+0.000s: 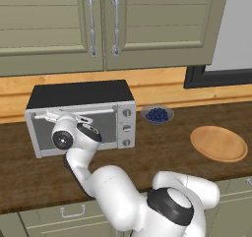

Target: Pick up the kebab skewer and baguette bread, and place them inside the toaster oven. Close the toaster oven door and start by setting the timer.

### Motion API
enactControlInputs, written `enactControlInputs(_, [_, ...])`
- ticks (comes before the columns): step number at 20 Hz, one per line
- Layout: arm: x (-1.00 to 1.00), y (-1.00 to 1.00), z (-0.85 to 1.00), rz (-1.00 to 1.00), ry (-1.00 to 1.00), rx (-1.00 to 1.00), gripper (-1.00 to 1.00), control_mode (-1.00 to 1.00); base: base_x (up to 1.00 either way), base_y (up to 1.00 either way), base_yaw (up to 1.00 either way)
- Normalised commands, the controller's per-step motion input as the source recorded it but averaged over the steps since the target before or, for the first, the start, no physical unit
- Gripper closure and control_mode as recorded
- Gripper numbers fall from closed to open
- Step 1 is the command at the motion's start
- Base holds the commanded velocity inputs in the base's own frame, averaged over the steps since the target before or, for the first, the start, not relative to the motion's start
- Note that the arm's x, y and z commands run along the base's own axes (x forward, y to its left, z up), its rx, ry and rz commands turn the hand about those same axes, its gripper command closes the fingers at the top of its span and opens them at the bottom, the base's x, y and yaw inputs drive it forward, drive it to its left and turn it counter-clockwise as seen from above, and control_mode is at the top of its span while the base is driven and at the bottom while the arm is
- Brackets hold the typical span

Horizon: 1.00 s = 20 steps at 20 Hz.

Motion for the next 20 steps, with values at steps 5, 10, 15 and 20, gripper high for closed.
enactControlInputs(5, [0.0,0.0,0.0,0.0,0.0,0.0,-1.0,-1.0,0.0,0.0,0.0])
enactControlInputs(10, [0.0,0.0,0.03,0.0,0.0,0.0,-1.0,-1.0,0.0,0.0,0.0])
enactControlInputs(15, [-0.03,0.0,0.05,-0.01,0.0,0.0,-1.0,-1.0,0.0,0.0,0.0])
enactControlInputs(20, [-0.13,0.0,0.01,-0.03,0.0,0.0,-1.0,-1.0,0.0,0.0,0.0])
